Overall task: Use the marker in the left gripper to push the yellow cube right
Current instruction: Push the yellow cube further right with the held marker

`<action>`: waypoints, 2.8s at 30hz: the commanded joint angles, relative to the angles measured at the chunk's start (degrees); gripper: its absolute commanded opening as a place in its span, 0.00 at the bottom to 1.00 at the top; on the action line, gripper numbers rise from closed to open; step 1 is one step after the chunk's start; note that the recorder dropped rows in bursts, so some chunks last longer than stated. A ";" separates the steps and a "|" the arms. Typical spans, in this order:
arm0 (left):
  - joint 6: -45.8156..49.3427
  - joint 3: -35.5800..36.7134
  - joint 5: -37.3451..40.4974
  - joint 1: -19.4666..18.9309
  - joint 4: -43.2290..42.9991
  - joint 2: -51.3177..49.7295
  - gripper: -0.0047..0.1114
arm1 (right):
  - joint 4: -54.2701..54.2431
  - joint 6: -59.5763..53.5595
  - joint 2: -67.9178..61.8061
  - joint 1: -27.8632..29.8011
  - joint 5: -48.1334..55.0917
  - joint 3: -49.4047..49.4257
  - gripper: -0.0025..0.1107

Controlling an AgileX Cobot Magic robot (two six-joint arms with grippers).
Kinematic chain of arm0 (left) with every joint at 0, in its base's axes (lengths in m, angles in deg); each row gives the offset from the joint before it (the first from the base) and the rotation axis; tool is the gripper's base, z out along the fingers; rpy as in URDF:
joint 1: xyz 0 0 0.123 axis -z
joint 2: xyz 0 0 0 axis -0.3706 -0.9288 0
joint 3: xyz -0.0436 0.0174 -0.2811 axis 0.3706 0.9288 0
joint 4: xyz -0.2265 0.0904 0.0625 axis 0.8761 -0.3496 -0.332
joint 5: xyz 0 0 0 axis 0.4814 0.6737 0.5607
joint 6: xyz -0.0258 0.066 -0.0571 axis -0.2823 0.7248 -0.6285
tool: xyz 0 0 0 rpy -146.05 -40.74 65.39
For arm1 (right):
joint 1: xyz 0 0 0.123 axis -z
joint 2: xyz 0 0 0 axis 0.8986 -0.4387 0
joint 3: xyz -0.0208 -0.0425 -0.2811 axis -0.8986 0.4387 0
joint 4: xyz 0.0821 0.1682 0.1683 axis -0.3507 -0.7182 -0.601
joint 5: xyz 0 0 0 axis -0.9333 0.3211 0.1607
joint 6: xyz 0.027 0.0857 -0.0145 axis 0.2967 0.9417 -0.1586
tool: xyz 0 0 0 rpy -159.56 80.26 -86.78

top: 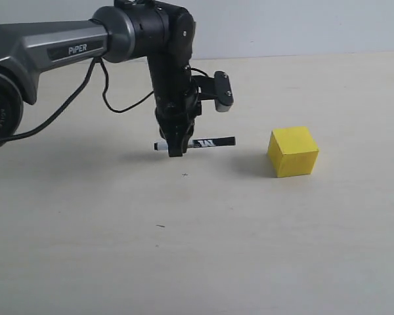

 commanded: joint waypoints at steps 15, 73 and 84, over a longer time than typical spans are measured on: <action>-2.41 -11.89 0.88 8.31 1.33 -5.65 0.04 | 0.27 -0.50 0.35 0.25 -0.16 0.26 0.02; -9.79 -8.83 0.78 9.21 -3.98 -5.38 0.04 | 0.23 -0.50 0.35 0.25 -0.16 0.26 0.02; -20.79 -8.83 -4.40 9.94 -9.10 -5.38 0.04 | 0.23 -0.50 0.35 0.25 -0.16 0.26 0.02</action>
